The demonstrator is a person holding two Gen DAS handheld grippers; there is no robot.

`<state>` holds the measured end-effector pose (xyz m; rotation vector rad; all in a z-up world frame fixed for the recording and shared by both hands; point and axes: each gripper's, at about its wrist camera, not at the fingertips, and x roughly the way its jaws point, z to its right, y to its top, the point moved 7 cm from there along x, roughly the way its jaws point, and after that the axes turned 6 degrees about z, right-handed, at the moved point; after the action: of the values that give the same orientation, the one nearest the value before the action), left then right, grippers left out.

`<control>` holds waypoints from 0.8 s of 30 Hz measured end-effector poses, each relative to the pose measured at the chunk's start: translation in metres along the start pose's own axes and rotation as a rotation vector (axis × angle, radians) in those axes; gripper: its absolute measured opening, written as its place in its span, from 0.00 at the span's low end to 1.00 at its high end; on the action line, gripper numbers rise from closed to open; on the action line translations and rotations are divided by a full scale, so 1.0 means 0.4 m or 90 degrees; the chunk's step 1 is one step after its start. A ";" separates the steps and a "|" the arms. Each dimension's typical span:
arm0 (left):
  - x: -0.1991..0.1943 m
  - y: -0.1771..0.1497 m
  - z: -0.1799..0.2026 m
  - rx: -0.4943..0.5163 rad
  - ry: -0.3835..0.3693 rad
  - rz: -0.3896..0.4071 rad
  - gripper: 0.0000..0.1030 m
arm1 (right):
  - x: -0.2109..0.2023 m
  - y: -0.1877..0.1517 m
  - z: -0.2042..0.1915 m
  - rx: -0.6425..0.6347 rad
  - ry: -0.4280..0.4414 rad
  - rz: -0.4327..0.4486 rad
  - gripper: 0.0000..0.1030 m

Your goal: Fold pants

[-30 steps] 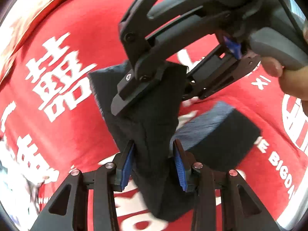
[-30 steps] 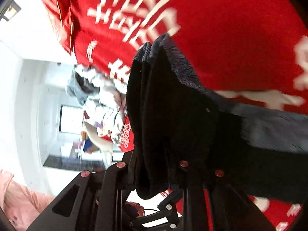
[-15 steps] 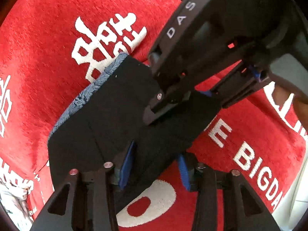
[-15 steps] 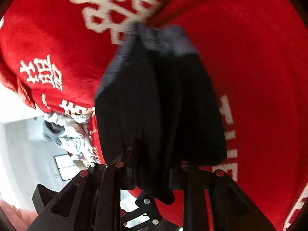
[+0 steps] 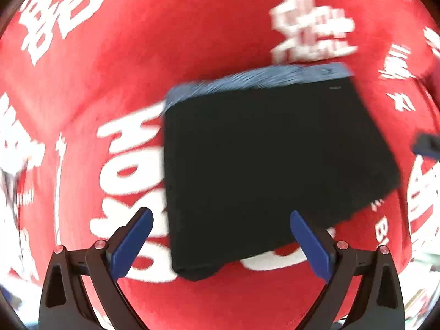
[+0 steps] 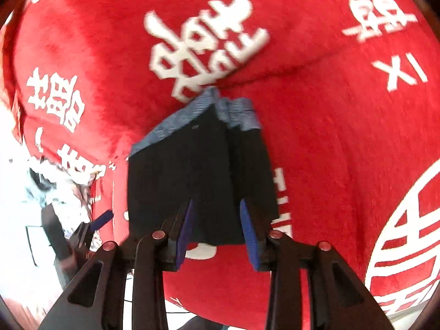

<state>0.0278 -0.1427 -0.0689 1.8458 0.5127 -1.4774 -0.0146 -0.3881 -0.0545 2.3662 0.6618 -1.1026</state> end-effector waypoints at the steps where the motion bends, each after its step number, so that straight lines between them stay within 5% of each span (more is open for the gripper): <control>1: 0.020 -0.007 -0.020 -0.022 0.000 -0.027 0.97 | 0.008 -0.003 -0.020 -0.018 -0.002 -0.006 0.38; 4: 0.046 -0.019 -0.045 -0.072 -0.019 -0.052 0.97 | 0.088 -0.038 -0.093 -0.063 -0.025 -0.034 0.38; 10: 0.052 -0.039 -0.059 -0.085 -0.029 -0.061 0.97 | 0.175 -0.107 -0.057 -0.140 -0.156 -0.096 0.37; 24: 0.079 -0.037 -0.075 -0.085 -0.047 -0.076 0.97 | 0.081 -0.069 0.056 -0.048 -0.164 -0.089 0.61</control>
<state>0.0465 -0.1146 -0.1003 1.6761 0.6794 -1.5442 -0.0255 -0.3715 -0.0984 2.0916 0.7691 -1.3885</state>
